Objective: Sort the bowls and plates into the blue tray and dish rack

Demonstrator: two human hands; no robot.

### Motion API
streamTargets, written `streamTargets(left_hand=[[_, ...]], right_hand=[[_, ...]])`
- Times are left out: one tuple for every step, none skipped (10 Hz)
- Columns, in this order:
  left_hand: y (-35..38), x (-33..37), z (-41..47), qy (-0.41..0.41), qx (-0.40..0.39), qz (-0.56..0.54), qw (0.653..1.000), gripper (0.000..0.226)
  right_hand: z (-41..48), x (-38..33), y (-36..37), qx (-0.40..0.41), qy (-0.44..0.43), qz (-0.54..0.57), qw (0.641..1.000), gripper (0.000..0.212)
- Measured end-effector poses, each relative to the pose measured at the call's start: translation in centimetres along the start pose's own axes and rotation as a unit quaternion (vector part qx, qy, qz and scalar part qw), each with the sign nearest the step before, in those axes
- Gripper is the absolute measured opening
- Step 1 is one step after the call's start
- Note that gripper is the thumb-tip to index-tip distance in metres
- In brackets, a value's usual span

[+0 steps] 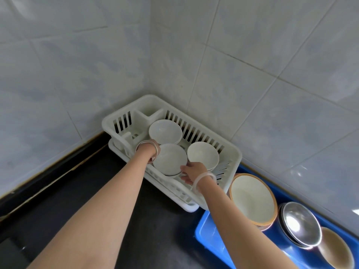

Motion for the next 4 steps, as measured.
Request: streamTargets(left_hand=[[0.3,0.7,-1.0,0.041,0.037,0.057,0.997,0.032],[0.7,0.6,-1.8,0.075,0.063,0.120,0.988,0.031],[0.6,1.0,-3.2,0.090,0.071,0.061,0.991,0.032],[1.1,-0.1,-4.3,0.098,0.113,0.000,0.989,0.038]], right_hand=[[-0.8,0.2,0.0,-0.016,0.012,0.036,0.999,0.023],[-2.2,0.2,-0.6,-0.021,0.000,0.047,0.999,0.015],[-6.2,-1.9,-3.1,-0.006,-0.090,0.116,0.989,0.020],[-13.3,-5.0,-8.0,0.018,-0.296,0.215,0.930,0.022]])
Point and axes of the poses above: each hand's wrist, its own z-axis towards the middle knuckle, its own y-axis out of the palm, x = y × z, the point moved 3 cm from there along z, towards the middle knuckle, and after that the axes turned 1 degree about y, right-handed, at the moved point
